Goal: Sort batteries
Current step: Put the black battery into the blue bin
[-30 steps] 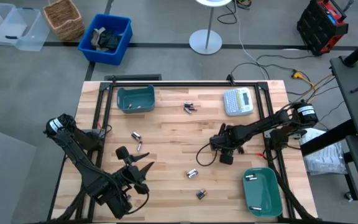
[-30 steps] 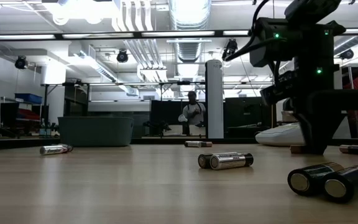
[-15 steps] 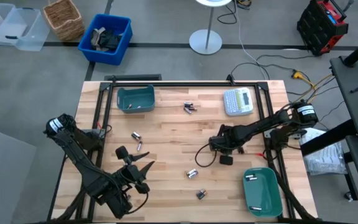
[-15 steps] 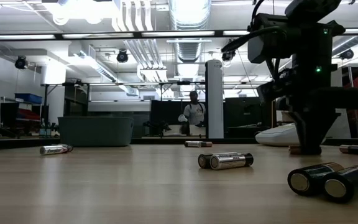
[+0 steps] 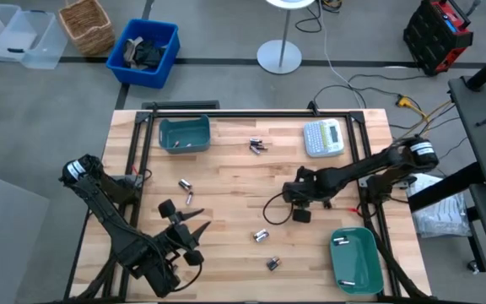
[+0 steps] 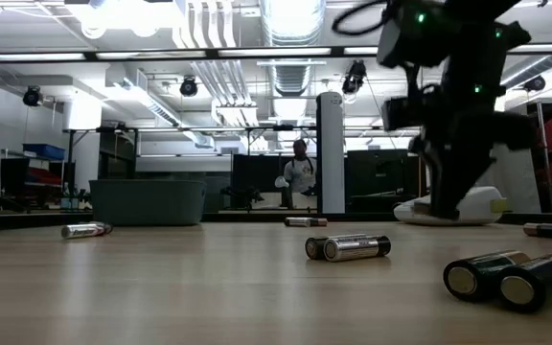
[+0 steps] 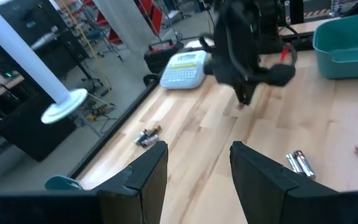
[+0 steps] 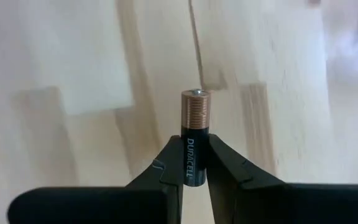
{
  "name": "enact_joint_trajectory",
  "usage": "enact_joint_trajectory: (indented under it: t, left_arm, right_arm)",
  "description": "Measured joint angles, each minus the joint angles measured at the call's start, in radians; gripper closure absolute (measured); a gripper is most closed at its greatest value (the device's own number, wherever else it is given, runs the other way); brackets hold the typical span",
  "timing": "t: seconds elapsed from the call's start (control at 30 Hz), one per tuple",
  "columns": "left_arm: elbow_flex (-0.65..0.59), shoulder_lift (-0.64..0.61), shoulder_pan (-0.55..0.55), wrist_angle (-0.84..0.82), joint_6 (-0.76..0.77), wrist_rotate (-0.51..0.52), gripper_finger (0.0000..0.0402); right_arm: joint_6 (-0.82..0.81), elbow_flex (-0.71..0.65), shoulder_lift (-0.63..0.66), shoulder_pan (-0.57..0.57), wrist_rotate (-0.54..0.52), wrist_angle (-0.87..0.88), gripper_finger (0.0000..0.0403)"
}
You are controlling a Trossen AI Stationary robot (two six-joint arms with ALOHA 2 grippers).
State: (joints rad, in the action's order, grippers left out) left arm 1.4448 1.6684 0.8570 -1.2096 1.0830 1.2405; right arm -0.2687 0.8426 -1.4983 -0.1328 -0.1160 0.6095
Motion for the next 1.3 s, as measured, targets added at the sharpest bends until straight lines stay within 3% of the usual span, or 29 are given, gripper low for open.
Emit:
enact_joint_trajectory:
  t: [0.3, 0.6, 1.0, 1.3]
  left_arm:
    - [0.0, 0.0, -0.013, 0.069, -0.023, -0.099, 0.0247]
    - [0.0, 0.0, -0.084, 0.271, -0.267, -0.125, 0.0247]
    - [-0.008, 0.039, -0.179, 0.353, -0.382, -0.136, 0.0247]
    - [-0.008, 0.042, -0.216, 0.592, -0.658, -0.145, 0.0247]
  right_arm:
    - [0.149, 0.001, 0.099, -0.029, 0.012, -0.255, 0.0368]
    - [0.364, 0.004, 0.073, -0.07, 0.048, -0.765, 0.0368]
    - [0.55, 0.175, 0.028, -0.096, 0.038, -0.757, 0.0368]
    - [0.636, 0.301, -0.015, -0.099, 0.037, -0.667, 0.0368]
